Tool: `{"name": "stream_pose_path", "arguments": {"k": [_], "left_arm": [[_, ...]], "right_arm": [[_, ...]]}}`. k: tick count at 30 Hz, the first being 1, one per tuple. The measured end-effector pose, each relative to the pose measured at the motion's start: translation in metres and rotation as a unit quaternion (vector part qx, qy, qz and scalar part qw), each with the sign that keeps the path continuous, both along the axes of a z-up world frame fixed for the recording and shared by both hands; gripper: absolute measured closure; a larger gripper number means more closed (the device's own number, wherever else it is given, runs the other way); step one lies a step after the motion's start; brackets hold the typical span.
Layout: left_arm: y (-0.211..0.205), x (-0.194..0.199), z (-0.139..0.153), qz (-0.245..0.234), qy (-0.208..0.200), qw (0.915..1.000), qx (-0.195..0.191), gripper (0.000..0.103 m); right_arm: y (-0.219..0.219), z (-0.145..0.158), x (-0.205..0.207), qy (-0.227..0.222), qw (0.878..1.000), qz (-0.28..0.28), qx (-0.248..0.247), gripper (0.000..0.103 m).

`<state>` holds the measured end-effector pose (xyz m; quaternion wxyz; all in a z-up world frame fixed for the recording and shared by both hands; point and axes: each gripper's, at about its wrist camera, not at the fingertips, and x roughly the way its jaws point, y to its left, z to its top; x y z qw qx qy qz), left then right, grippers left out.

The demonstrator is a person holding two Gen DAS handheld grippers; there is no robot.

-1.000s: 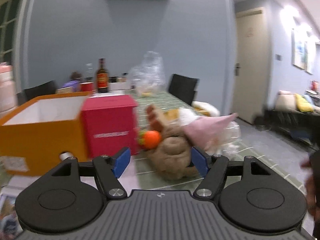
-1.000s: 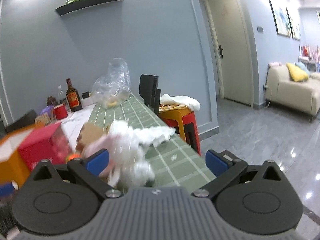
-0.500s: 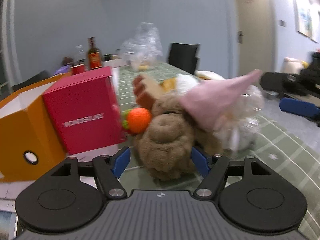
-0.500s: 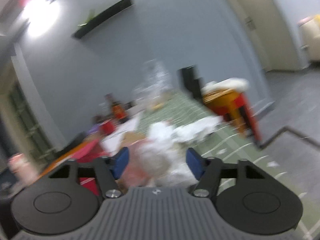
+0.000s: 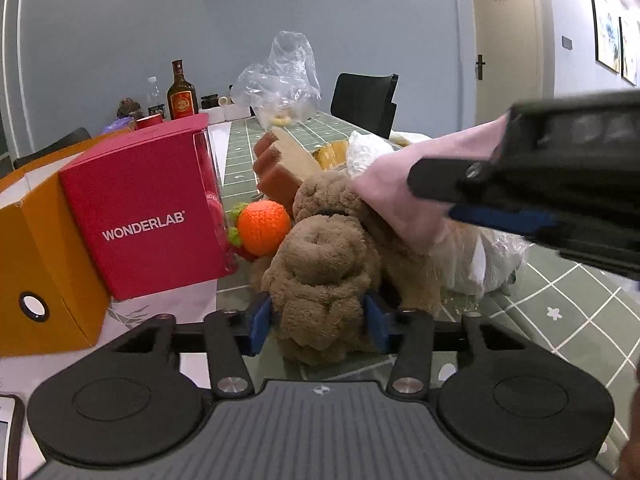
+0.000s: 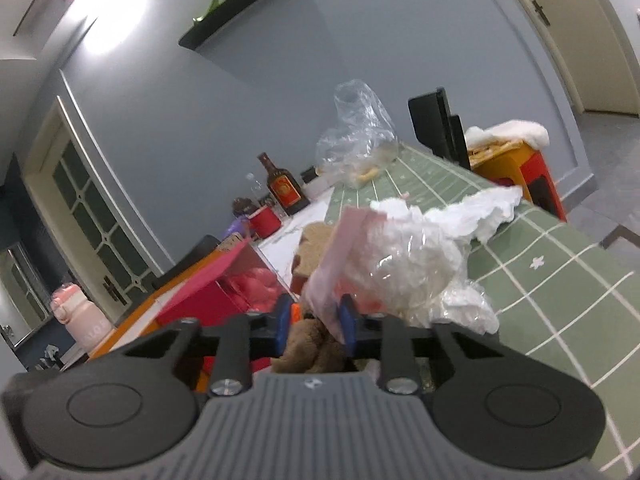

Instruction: Organize soft objects

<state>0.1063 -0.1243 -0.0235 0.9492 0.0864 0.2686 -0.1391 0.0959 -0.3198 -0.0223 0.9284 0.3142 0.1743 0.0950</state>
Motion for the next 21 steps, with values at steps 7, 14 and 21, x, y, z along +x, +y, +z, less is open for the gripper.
{"name": "stream_pose_path", "arguments": {"k": [7, 14, 21], "left_arm": [[-0.003, -0.011, 0.000, 0.006, -0.007, 0.9998, 0.016, 0.061], [0.000, -0.027, 0.009, 0.011, -0.020, 0.9996, 0.019, 0.064], [0.037, -0.050, 0.031, -0.004, -0.007, 0.9996, -0.027, 0.064]], "right_arm": [[-0.003, 0.000, -0.006, -0.044, 0.999, 0.002, 0.007, 0.103], [-0.007, 0.016, -0.027, -0.099, 0.994, 0.027, 0.035, 0.103], [0.000, 0.034, -0.044, -0.133, 0.990, 0.044, 0.033, 0.103]]}}
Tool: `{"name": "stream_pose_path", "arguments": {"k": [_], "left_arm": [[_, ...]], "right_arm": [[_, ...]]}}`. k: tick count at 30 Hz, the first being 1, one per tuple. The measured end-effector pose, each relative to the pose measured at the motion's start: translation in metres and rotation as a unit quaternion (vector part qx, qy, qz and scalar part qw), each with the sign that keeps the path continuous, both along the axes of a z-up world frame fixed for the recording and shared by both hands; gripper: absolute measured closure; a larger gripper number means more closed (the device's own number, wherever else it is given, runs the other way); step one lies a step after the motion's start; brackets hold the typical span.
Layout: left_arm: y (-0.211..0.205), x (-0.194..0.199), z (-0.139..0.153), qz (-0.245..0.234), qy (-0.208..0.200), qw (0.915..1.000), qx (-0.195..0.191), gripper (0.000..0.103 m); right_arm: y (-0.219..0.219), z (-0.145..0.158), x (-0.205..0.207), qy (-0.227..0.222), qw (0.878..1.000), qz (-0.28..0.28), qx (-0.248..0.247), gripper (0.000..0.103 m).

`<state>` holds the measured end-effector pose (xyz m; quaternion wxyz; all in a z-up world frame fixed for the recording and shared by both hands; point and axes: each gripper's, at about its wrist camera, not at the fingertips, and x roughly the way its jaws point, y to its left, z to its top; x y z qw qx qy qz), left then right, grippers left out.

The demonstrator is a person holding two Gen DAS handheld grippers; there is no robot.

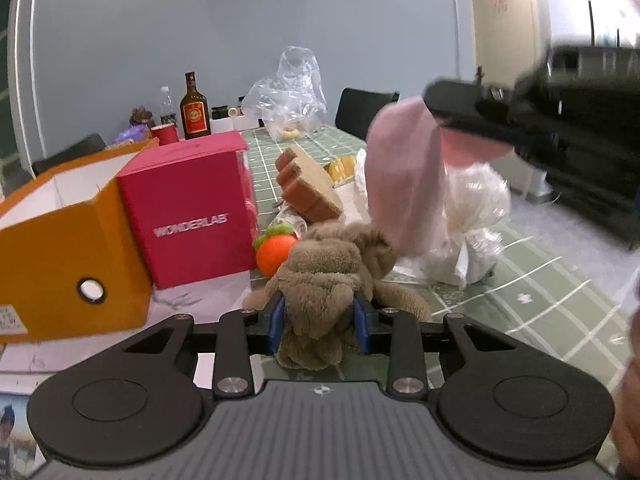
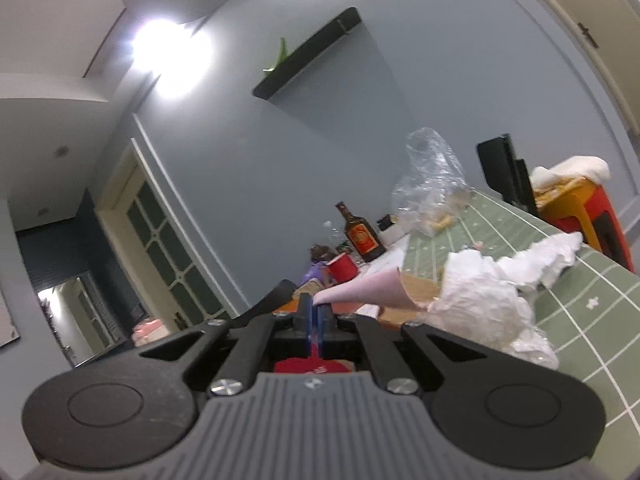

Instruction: Organize soft objects

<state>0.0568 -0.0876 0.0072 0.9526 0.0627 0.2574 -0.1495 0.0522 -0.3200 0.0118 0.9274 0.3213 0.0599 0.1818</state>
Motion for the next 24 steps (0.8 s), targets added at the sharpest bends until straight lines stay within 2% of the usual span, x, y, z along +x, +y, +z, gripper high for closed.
{"name": "stream_pose_path", "arguments": {"k": [4, 8, 13, 17, 19, 21, 23, 24], "left_arm": [[0.039, -0.008, 0.015, -0.020, 0.012, 0.9981, -0.056, 0.064], [0.074, -0.004, 0.022, -0.037, 0.053, 0.9913, -0.115, 0.067], [0.101, -0.007, 0.027, -0.043, 0.061, 0.9866, -0.145, 0.070], [0.112, -0.016, 0.022, -0.047, 0.066, 0.9879, -0.132, 0.070], [0.105, -0.020, 0.014, -0.056, 0.068, 0.9904, -0.106, 0.067], [0.091, -0.025, 0.007, -0.054, 0.054, 0.9951, -0.063, 0.057], [0.077, -0.028, 0.003, -0.038, 0.023, 0.9986, -0.028, 0.050], [0.070, -0.028, 0.000, -0.030, 0.010, 0.9994, -0.016, 0.042]], "right_arm": [[0.010, 0.004, 0.002, 0.002, 1.000, 0.002, -0.011, 0.103], [0.018, 0.006, 0.006, 0.008, 1.000, 0.008, -0.017, 0.103], [0.029, 0.009, 0.007, 0.008, 0.999, 0.018, -0.027, 0.103], [0.039, 0.013, 0.004, 0.004, 0.999, 0.023, -0.042, 0.103], [0.043, 0.015, 0.004, 0.005, 0.999, 0.018, -0.047, 0.103], [0.046, 0.015, 0.006, 0.010, 0.998, 0.014, -0.054, 0.103], [0.045, 0.014, 0.009, 0.016, 0.998, 0.014, -0.053, 0.103], [0.044, 0.013, 0.010, 0.020, 0.999, 0.014, -0.049, 0.103]]}}
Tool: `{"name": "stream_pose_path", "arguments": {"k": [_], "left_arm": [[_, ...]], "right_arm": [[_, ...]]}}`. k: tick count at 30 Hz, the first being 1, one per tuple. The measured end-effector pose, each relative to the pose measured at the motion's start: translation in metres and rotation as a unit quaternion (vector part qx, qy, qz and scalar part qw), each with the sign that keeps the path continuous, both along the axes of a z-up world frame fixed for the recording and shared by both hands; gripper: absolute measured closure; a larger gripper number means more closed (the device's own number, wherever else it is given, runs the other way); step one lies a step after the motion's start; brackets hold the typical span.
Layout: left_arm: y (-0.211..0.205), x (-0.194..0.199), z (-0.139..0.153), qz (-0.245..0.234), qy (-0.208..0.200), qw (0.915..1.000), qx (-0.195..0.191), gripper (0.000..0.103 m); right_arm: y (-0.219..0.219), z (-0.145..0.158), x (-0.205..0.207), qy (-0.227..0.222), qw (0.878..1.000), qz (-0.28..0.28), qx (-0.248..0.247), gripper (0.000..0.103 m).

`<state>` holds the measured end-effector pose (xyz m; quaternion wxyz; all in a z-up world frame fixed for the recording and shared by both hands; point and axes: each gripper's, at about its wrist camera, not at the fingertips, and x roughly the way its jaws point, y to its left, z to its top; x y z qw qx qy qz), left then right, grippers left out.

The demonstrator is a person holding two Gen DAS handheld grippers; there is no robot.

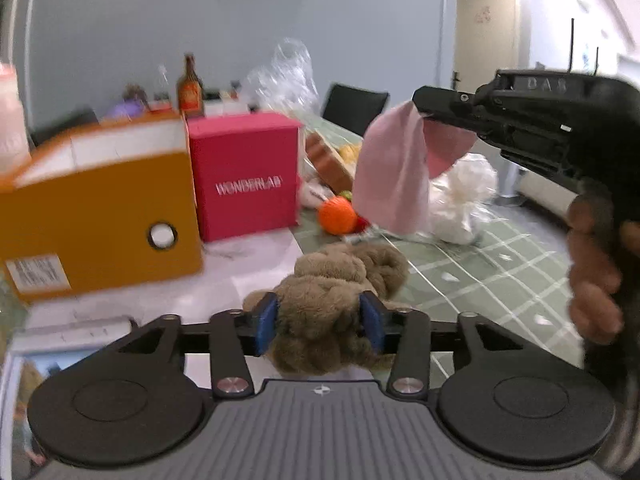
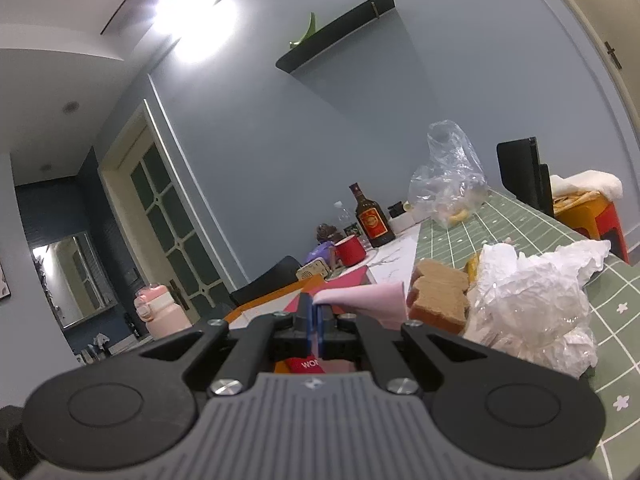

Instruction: Organize soft objects

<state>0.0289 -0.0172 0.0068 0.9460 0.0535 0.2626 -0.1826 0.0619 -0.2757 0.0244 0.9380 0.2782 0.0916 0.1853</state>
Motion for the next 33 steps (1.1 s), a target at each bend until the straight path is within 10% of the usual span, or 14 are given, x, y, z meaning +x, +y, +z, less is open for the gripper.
{"name": "stream_pose_path", "arguments": {"k": [5, 9, 15, 24, 33], "left_arm": [[-0.031, 0.013, -0.021, 0.004, -0.013, 0.9977, 0.067, 0.025], [-0.029, 0.013, -0.029, 0.007, -0.007, 0.9977, 0.067, 0.049], [-0.013, 0.002, -0.007, 0.022, -0.016, 0.9983, 0.052, 0.055], [0.091, -0.048, 0.090, -0.002, -0.106, 0.9922, -0.065, 0.055], [0.167, -0.064, 0.146, -0.026, -0.099, 0.9776, -0.184, 0.054]], "right_arm": [[-0.006, -0.004, 0.001, 0.009, 1.000, -0.009, 0.002, 0.103], [-0.010, -0.004, -0.003, 0.004, 1.000, -0.010, 0.003, 0.103], [-0.006, 0.006, -0.010, -0.009, 1.000, -0.007, -0.009, 0.103], [0.030, 0.049, -0.006, -0.052, 0.997, 0.056, -0.029, 0.103], [0.095, 0.095, 0.014, -0.066, 0.990, 0.089, -0.092, 0.103]]}}
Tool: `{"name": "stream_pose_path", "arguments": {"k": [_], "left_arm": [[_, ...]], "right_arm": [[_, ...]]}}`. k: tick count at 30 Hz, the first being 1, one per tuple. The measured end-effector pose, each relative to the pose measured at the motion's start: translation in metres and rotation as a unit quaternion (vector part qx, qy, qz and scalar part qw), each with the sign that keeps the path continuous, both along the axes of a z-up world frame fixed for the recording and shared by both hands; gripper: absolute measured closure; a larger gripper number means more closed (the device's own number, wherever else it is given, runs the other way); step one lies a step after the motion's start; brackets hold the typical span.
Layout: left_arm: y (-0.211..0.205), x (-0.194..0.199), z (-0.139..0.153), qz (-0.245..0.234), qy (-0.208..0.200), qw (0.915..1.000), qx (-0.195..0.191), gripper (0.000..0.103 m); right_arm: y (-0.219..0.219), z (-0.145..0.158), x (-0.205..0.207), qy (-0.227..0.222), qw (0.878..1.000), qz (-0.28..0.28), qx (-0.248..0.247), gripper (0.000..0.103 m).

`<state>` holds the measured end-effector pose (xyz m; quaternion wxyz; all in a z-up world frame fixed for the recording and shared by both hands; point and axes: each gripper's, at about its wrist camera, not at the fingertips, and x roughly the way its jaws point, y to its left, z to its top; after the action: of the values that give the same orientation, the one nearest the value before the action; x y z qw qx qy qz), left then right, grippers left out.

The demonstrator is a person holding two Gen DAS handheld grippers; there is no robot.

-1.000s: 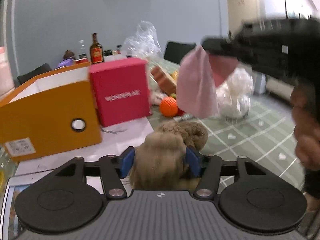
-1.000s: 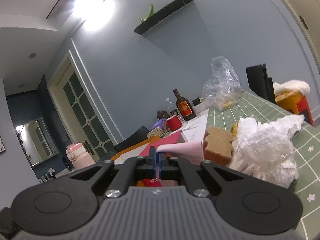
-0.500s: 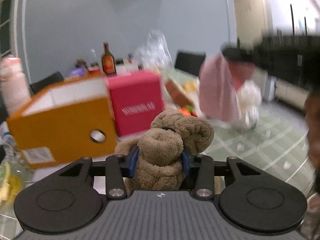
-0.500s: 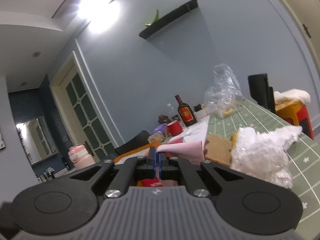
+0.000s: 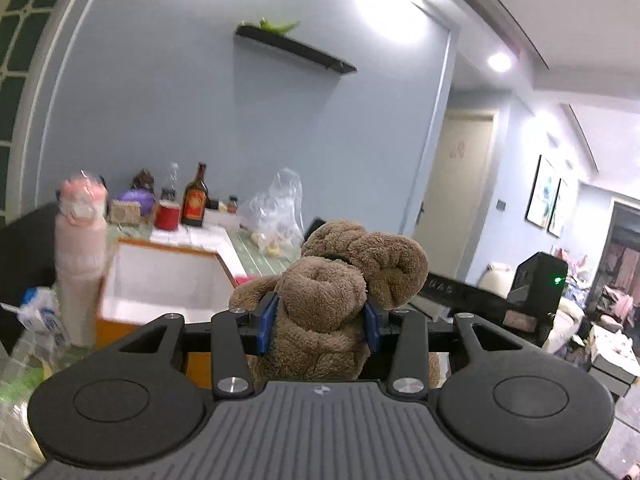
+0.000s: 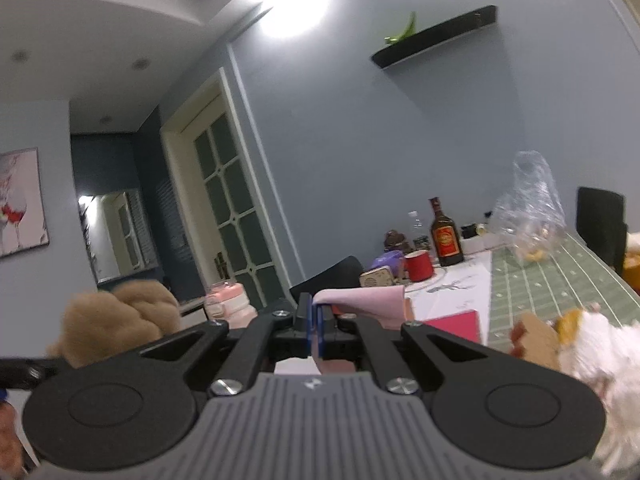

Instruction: Organize soft objects

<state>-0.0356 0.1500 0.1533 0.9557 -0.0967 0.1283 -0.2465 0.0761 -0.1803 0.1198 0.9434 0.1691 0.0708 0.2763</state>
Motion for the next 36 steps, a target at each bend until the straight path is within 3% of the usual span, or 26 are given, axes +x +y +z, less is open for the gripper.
{"name": "stream_pose_path", "arguments": {"k": [3, 6, 13, 18, 21, 25, 26, 28, 30, 32, 36], "left_arm": [[0.000, 0.020, 0.010, 0.070, -0.003, 0.9973, 0.021, 0.054], [-0.004, 0.062, 0.010, 0.130, 0.022, 0.9906, 0.035, 0.055], [-0.007, 0.155, -0.023, 0.211, 0.079, 0.9739, 0.027, 0.054], [0.008, 0.190, -0.046, 0.243, 0.110, 0.9625, 0.048, 0.055], [0.012, 0.201, -0.058, 0.238, 0.136, 0.9599, 0.059, 0.054], [0.008, 0.207, -0.065, 0.239, 0.144, 0.9575, 0.074, 0.048], [0.006, 0.205, -0.064, 0.238, 0.143, 0.9573, 0.082, 0.042], [0.001, 0.204, -0.062, 0.249, 0.144, 0.9519, 0.104, 0.035], [-0.002, 0.197, -0.059, 0.264, 0.141, 0.9473, 0.114, 0.020], [-0.003, 0.187, -0.053, 0.275, 0.121, 0.9470, 0.113, 0.013], [-0.012, 0.171, -0.042, 0.294, 0.072, 0.9432, 0.136, 0.006]], "right_arm": [[0.022, 0.013, 0.021, 0.002, 1.000, 0.023, -0.009, 0.103], [0.043, 0.017, 0.047, 0.007, 0.999, 0.051, -0.007, 0.103], [0.085, -0.006, 0.104, 0.050, 0.996, 0.064, -0.030, 0.103], [0.096, -0.038, 0.129, 0.077, 0.994, 0.062, -0.048, 0.103], [0.100, -0.058, 0.139, 0.095, 0.992, 0.066, -0.049, 0.103], [0.108, -0.073, 0.148, 0.118, 0.989, 0.073, -0.057, 0.103], [0.110, -0.075, 0.148, 0.120, 0.988, 0.072, -0.061, 0.102], [0.110, -0.075, 0.148, 0.125, 0.988, 0.071, -0.063, 0.088], [0.106, -0.073, 0.146, 0.123, 0.988, 0.074, -0.051, 0.024], [0.101, -0.068, 0.136, 0.098, 0.992, 0.067, -0.044, 0.013], [0.094, -0.053, 0.118, 0.065, 0.995, 0.063, -0.048, 0.011]]}}
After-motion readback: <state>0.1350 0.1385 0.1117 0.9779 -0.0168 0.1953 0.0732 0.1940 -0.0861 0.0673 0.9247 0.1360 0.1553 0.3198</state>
